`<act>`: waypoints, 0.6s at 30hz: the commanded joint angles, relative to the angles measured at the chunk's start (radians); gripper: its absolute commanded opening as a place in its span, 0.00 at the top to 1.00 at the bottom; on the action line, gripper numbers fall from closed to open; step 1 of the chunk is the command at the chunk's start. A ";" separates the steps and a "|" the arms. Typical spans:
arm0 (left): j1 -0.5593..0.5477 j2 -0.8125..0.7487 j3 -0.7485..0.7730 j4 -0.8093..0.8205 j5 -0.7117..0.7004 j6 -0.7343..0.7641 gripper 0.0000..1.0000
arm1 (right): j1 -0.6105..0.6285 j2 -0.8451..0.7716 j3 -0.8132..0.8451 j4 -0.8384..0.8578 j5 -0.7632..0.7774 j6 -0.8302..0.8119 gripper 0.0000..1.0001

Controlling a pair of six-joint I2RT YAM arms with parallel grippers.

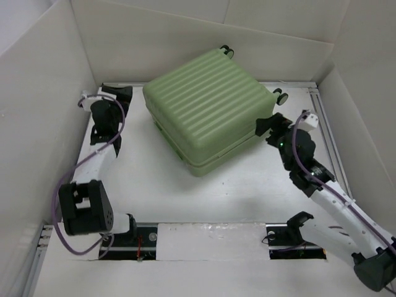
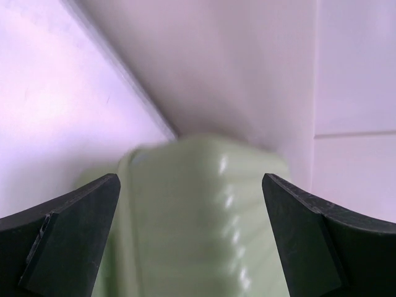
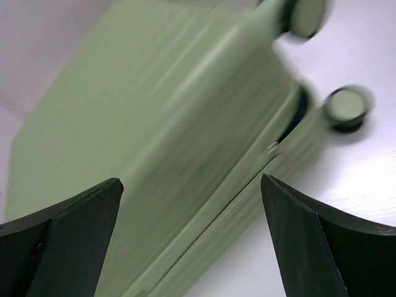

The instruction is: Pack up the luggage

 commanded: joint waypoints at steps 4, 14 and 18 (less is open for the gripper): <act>0.022 0.293 0.438 -0.086 0.098 0.148 0.01 | -0.393 0.102 0.097 0.037 -0.328 -0.066 0.00; 0.052 0.715 0.900 -0.217 0.348 0.255 0.01 | -0.687 0.498 0.270 0.250 -0.798 0.019 0.00; 0.061 0.837 1.043 -0.246 0.406 0.268 0.01 | -0.687 0.587 0.286 0.379 -0.937 0.040 0.00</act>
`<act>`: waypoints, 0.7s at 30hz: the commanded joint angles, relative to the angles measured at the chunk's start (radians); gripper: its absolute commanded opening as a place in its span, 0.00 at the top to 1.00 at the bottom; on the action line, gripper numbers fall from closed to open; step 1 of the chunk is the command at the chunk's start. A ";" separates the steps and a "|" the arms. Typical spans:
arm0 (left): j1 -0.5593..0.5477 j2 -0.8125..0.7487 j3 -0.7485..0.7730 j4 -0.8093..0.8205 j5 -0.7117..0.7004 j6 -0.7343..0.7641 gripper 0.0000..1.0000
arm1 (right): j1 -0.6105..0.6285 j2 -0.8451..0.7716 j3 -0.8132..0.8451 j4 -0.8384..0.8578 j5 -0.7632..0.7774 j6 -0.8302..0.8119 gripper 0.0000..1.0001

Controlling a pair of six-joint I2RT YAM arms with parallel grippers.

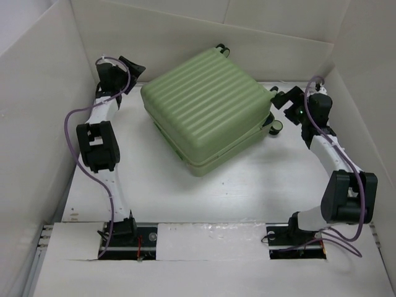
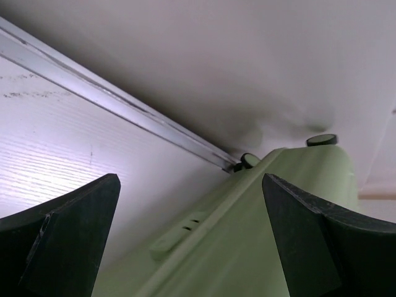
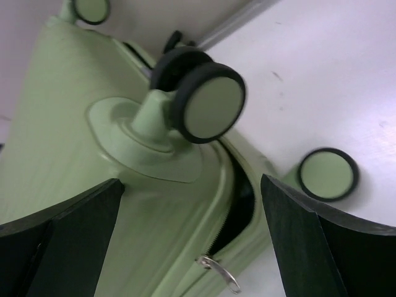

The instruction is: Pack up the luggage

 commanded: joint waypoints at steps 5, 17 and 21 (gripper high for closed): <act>0.020 0.170 0.259 -0.039 0.175 0.027 0.01 | 0.020 0.076 0.017 0.397 -0.267 0.072 0.00; -0.015 0.239 0.202 0.149 0.353 -0.006 0.03 | 0.058 0.249 0.137 0.312 -0.169 0.133 0.00; -0.042 0.134 -0.046 0.406 0.386 -0.115 0.08 | 0.121 0.344 0.267 0.245 -0.250 0.077 0.00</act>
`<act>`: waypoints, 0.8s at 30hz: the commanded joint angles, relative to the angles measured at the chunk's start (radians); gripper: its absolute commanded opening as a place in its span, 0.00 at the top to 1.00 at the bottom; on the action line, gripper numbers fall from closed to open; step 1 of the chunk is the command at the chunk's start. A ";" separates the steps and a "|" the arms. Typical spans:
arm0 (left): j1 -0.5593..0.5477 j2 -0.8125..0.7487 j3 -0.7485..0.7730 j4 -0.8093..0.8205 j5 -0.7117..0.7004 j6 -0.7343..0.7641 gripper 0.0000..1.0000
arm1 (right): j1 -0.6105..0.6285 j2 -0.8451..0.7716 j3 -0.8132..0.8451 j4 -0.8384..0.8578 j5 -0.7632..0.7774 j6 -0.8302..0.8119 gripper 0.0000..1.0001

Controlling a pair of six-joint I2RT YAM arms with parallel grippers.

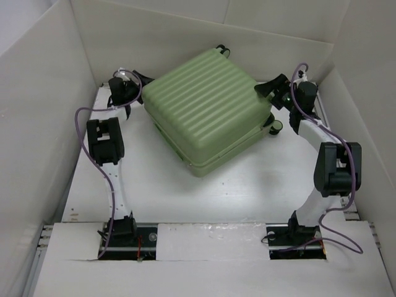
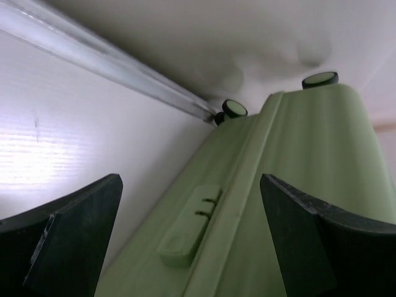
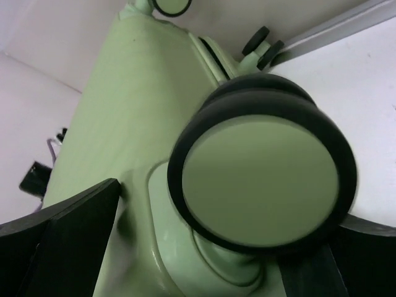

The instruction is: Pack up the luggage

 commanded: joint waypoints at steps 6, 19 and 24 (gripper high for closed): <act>-0.071 -0.430 -0.721 0.696 -0.088 -0.225 0.14 | 0.234 0.241 0.367 -0.260 -0.105 -0.172 0.00; -0.360 -1.216 -1.453 0.611 -0.447 -0.135 0.17 | 0.449 0.523 0.910 -0.640 -0.313 -0.365 0.02; -0.439 -1.549 -1.433 0.263 -0.636 -0.050 0.06 | 0.483 0.424 0.928 -0.627 -0.263 -0.387 0.01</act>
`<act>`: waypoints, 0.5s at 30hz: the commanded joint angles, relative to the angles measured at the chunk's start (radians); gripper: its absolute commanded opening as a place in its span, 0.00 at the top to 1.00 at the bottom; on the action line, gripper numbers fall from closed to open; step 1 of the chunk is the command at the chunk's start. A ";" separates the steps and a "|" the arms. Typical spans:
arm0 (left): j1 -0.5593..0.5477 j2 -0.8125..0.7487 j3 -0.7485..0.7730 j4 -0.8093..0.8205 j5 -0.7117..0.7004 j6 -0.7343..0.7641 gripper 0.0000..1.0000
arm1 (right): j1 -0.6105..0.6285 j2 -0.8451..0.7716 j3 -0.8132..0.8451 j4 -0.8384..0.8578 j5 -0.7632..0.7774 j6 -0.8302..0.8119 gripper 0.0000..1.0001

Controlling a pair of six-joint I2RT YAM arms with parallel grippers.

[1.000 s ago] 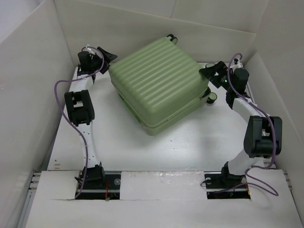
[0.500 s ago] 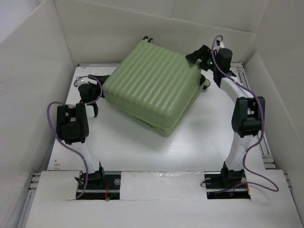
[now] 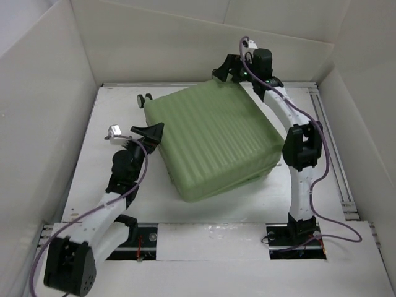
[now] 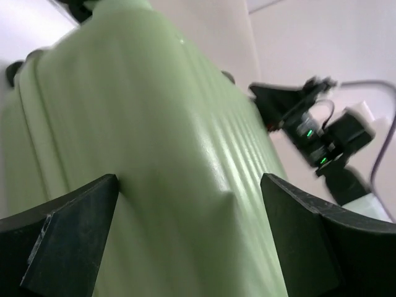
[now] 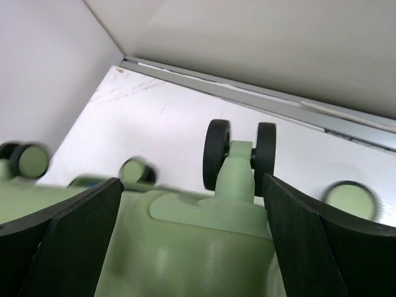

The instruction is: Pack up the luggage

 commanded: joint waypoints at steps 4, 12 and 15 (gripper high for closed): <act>-0.074 -0.117 0.149 -0.268 0.126 0.175 0.01 | 0.231 -0.204 -0.079 -0.098 -0.042 0.018 0.01; -0.043 -0.039 0.164 -0.304 0.176 0.160 0.01 | 0.127 -0.549 -0.322 -0.039 0.164 0.032 0.01; -0.043 -0.157 0.164 -0.430 0.121 0.190 0.00 | 0.050 -0.702 -0.476 -0.025 0.245 0.032 0.01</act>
